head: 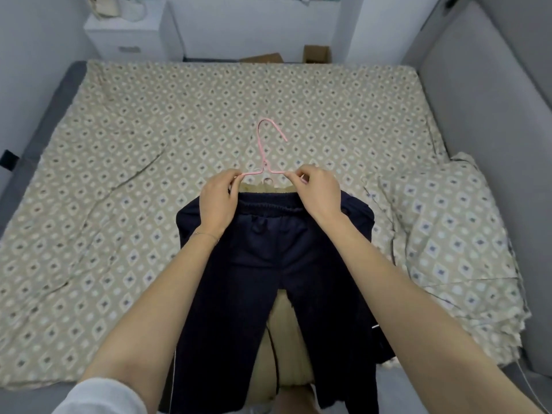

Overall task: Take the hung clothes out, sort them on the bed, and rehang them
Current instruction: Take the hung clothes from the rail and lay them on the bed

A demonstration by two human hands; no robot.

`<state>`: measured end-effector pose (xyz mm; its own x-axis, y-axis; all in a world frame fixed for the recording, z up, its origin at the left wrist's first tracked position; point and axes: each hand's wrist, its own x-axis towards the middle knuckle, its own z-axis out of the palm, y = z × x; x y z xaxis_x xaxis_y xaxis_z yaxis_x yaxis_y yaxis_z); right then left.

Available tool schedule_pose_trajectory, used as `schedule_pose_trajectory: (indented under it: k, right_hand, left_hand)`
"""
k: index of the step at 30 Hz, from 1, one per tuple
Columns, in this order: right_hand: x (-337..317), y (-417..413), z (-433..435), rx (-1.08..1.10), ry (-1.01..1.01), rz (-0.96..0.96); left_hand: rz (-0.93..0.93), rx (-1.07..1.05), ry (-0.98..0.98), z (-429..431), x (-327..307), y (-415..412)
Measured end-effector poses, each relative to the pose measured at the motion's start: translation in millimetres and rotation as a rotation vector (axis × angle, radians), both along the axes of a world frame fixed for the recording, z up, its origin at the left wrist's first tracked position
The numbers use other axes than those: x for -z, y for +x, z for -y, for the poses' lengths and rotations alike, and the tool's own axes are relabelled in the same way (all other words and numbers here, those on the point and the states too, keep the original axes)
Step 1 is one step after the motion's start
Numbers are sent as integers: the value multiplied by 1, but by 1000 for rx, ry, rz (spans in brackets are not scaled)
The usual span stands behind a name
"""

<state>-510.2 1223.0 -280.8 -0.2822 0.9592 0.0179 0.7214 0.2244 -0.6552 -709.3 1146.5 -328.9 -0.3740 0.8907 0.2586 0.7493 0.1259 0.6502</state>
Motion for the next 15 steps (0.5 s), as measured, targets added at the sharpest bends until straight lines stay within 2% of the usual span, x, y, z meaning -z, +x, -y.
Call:
schedule_pose_trajectory:
  k: [5, 11, 15]
  right_hand:
    - [70, -24, -60, -18, -121, -29]
    - [148, -37, -97, -100, -246, 96]
    - [179, -38, -114, -138, -215, 149]
  left_hand:
    - [13, -27, -139, -53, 60, -21]
    - [-32, -54, -261, -82, 133, -37]
    - [-77, -94, -260, -99, 160, -35]
